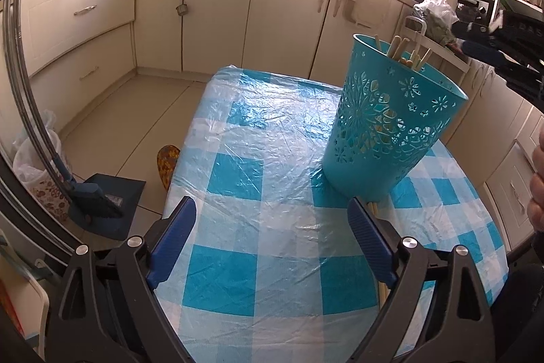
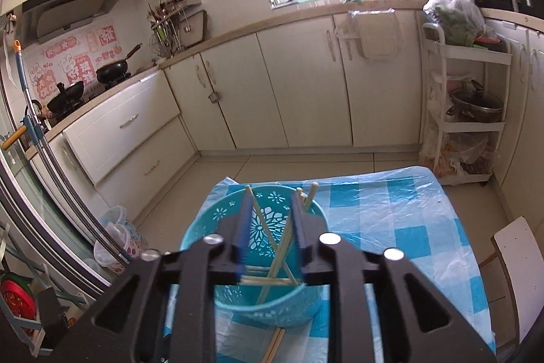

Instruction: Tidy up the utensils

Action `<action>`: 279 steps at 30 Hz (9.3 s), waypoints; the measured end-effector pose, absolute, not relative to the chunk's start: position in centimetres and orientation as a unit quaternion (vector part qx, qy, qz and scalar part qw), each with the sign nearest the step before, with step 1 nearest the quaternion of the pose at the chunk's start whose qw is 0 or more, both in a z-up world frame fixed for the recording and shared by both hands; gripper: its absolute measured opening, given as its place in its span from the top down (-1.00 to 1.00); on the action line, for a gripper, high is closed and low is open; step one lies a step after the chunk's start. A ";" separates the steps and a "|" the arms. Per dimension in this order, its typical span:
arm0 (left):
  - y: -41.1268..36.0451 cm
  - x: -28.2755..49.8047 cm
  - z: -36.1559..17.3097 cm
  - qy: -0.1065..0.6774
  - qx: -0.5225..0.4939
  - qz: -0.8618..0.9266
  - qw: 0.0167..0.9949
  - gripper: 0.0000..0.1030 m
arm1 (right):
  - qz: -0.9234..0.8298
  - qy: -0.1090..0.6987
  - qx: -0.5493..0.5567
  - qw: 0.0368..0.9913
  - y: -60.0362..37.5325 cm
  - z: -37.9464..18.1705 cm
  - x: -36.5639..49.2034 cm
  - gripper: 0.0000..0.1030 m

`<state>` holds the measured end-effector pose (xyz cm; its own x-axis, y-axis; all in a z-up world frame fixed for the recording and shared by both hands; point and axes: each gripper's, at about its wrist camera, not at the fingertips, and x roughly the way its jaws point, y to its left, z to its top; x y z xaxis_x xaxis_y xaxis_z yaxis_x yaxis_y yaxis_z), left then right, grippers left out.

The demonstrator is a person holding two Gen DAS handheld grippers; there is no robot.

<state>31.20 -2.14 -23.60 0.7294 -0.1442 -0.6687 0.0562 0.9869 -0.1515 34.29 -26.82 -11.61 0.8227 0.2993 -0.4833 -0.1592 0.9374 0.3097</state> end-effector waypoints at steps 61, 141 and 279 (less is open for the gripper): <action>-9.9 32.7 -29.0 0.455 -0.012 -0.129 0.881 0.86 | 0.113 0.472 0.058 0.872 -26.1 -27.0 29.5 0.70; -7.8 34.7 -1.8 0.152 -0.070 -0.231 0.959 0.92 | 0.126 0.454 0.053 0.880 -25.2 -27.2 30.0 0.58; -4.9 27.6 -13.9 0.363 0.042 -0.024 0.931 -0.85 | 0.043 0.326 0.086 0.940 -24.6 -11.5 28.6 -0.86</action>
